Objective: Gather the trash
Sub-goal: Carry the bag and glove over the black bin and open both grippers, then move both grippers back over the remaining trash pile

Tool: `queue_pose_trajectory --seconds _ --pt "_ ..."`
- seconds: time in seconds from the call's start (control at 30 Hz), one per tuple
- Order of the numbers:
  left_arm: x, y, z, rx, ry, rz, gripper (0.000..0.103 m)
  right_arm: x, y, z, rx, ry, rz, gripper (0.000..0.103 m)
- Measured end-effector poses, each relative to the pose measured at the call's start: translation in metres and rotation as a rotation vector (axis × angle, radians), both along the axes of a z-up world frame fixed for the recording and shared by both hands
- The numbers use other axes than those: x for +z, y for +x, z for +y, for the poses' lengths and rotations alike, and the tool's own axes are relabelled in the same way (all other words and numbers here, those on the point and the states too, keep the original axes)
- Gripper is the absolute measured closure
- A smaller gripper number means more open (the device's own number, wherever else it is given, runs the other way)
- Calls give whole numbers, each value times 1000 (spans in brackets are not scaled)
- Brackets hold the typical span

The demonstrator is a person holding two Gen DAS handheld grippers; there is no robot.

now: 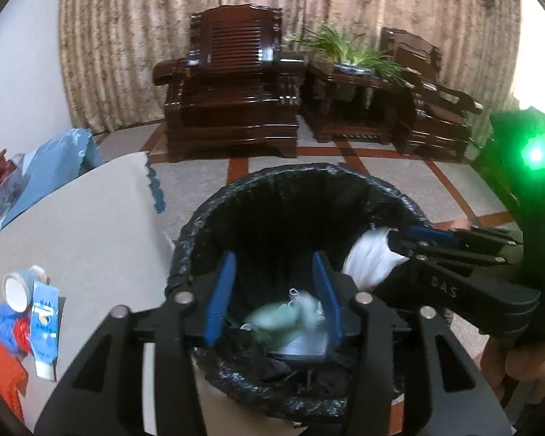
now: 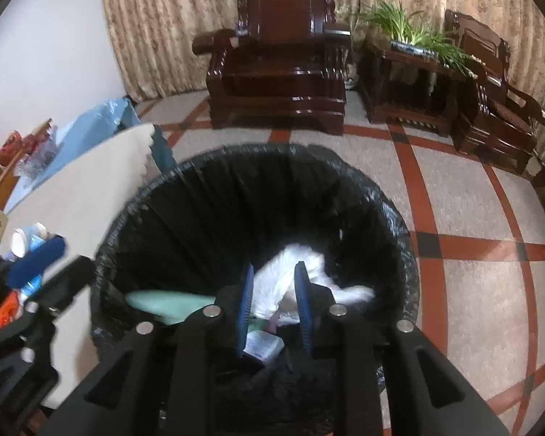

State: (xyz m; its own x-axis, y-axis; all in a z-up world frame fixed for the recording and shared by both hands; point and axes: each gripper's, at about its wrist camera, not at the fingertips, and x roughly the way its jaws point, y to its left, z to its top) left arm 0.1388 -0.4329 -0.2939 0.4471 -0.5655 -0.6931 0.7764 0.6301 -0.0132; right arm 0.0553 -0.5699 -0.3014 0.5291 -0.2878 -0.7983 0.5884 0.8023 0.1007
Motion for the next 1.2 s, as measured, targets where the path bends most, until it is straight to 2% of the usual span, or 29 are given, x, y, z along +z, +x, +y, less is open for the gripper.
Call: queue_pose_trajectory --seconds 0.1,0.3,0.4,0.47,0.53,0.67,0.9,0.97,1.2 --pt "-6 3 5 21 9 14 44 -7 -1 0 3 11 19 79" --pt "3 8 48 83 11 0 34 -6 -5 12 23 23 25 75" --pt "10 14 76 135 8 -1 33 1 -4 27 47 24 13 69" --pt "16 16 96 162 15 -14 32 7 -2 36 64 32 4 58" --pt "22 17 116 198 18 -29 27 15 2 50 97 35 -12 46" --pt "32 25 156 267 22 -44 16 29 16 83 171 14 -26 39" --pt "44 41 247 402 32 -58 11 45 49 147 301 -12 -39 25" --pt "45 46 274 443 41 -62 11 47 56 163 325 -17 -45 18" --pt "43 66 364 596 59 -59 11 43 92 235 471 5 -42 17"
